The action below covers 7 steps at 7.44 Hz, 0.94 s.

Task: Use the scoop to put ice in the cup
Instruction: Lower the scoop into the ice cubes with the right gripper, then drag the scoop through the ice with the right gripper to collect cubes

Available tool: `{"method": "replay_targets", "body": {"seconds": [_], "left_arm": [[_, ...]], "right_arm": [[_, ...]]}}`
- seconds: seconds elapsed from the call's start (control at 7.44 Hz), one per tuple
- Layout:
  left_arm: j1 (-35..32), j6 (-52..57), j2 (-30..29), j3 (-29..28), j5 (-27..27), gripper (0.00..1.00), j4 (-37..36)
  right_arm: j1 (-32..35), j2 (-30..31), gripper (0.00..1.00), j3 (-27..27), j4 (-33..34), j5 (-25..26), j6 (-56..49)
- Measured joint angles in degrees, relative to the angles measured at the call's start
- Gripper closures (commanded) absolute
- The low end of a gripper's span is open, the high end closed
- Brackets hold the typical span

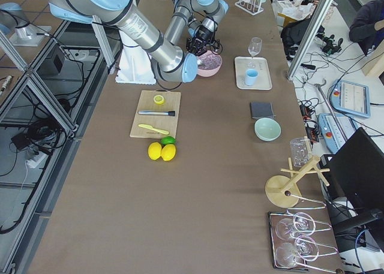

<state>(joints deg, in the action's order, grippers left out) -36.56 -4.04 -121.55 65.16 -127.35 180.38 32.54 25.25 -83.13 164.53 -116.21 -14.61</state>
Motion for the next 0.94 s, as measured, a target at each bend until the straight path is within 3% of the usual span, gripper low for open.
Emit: {"method": "replay_targets", "body": {"seconds": [0.94], "left_arm": [[-0.14,0.0,0.0,0.05,0.0,0.02,0.45]], "right_arm": [[-1.55,-1.54,1.0,4.04,-0.33,-0.25,0.56]]}}
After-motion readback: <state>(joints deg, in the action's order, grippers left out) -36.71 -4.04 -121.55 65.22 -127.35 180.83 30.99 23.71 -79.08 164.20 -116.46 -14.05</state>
